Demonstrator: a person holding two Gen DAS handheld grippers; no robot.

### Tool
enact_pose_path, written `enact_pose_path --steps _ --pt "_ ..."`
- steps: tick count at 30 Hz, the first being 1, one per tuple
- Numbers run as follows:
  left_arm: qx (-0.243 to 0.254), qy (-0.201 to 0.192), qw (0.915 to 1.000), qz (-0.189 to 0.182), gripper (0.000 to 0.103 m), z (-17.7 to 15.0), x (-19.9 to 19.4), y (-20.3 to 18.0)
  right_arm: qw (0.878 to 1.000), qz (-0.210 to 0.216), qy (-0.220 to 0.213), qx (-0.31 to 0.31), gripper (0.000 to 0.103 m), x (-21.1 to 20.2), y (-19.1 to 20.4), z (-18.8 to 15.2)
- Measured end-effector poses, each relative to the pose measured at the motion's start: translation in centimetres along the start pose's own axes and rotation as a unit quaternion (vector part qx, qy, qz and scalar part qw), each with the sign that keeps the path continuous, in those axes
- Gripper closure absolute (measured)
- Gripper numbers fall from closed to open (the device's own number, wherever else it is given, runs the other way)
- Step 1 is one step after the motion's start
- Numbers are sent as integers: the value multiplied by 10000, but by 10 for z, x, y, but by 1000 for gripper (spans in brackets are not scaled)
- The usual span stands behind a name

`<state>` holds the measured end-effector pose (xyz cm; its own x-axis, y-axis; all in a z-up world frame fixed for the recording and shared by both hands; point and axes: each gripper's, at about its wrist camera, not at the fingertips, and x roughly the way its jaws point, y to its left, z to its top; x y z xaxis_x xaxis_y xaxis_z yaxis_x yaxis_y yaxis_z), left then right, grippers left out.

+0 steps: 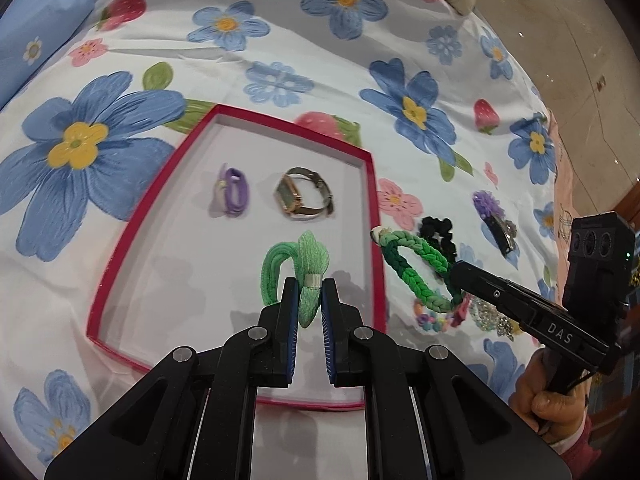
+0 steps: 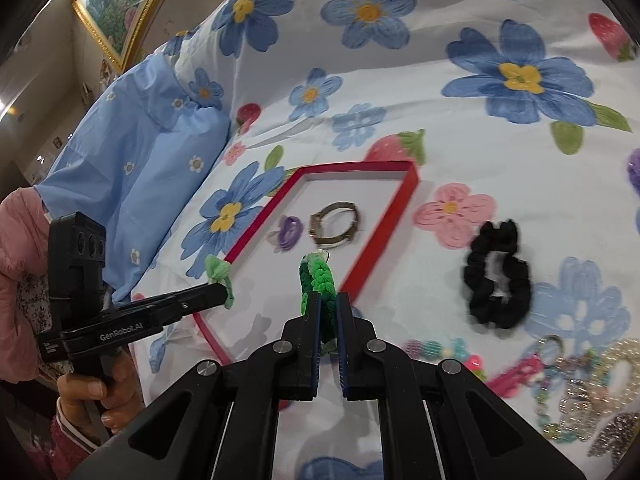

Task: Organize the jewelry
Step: 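Carry the green hair tie and braided bracelet into the red tray while both tools release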

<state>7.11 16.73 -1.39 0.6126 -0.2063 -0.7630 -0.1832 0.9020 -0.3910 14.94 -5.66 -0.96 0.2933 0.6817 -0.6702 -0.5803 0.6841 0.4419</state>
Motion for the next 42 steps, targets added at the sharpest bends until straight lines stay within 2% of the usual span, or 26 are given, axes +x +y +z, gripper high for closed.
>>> enact_pose_path --steps 9,15,21,32,42 --pt "-65 36 9998 184 93 12 10 23 9999 99 127 -59 97 35 16 12" --pt "-18 197 9991 370 93 27 31 36 9995 114 292 -17 96 63 18 20" --pt "54 395 9972 625 93 36 56 45 9987 -99 490 -73 96 89 15 26" --pt "15 597 9949 809 92 36 77 53 9946 -539 805 -377 96 114 16 23" --pt "-86 520 9950 843 76 34 70 54 9949 -516 784 -365 90 113 17 25"
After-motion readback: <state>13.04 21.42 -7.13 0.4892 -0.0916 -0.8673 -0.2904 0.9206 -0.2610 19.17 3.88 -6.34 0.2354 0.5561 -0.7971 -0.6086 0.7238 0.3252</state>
